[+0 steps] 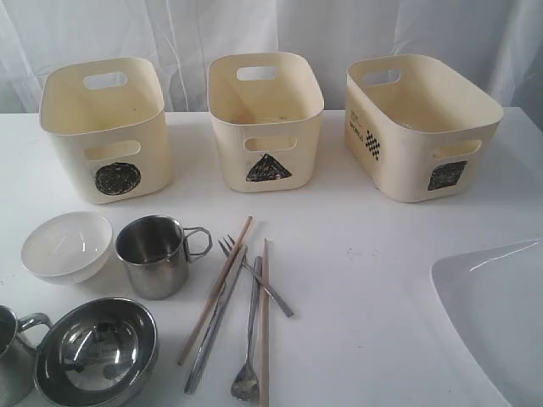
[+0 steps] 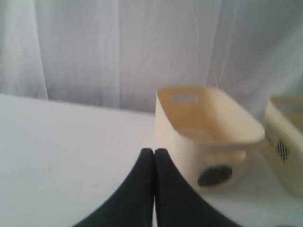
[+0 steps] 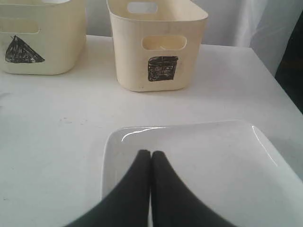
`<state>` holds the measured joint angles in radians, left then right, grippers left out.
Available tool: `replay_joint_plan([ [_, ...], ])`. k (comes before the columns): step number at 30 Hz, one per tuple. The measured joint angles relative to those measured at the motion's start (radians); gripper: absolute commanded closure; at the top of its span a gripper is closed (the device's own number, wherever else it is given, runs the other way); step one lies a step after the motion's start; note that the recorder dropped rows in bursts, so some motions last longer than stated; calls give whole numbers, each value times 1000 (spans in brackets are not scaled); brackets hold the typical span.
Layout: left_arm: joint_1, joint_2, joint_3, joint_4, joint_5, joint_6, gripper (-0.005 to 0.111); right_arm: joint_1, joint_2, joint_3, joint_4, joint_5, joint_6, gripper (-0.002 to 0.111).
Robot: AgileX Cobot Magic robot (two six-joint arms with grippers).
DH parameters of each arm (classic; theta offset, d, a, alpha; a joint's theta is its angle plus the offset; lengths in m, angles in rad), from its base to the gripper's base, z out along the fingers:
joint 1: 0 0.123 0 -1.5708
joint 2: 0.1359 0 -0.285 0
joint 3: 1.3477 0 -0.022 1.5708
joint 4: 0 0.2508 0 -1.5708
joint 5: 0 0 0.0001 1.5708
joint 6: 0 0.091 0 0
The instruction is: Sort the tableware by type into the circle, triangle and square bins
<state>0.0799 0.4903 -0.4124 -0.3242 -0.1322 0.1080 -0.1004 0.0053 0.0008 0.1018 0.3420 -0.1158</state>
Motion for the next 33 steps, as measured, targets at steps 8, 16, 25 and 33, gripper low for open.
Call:
replay_joint_plan([
  [8,0,730,-521,21,952,178,107,0,0,0,0,0,0,108],
  [16,0,786,-517,179,1136,281,65,0,0,0,0,0,0,108],
  [25,0,803,-383,179,898,380,53,0,0,0,0,0,0,108],
  [33,0,819,-298,187,723,390,53,0,0,0,0,0,0,108],
])
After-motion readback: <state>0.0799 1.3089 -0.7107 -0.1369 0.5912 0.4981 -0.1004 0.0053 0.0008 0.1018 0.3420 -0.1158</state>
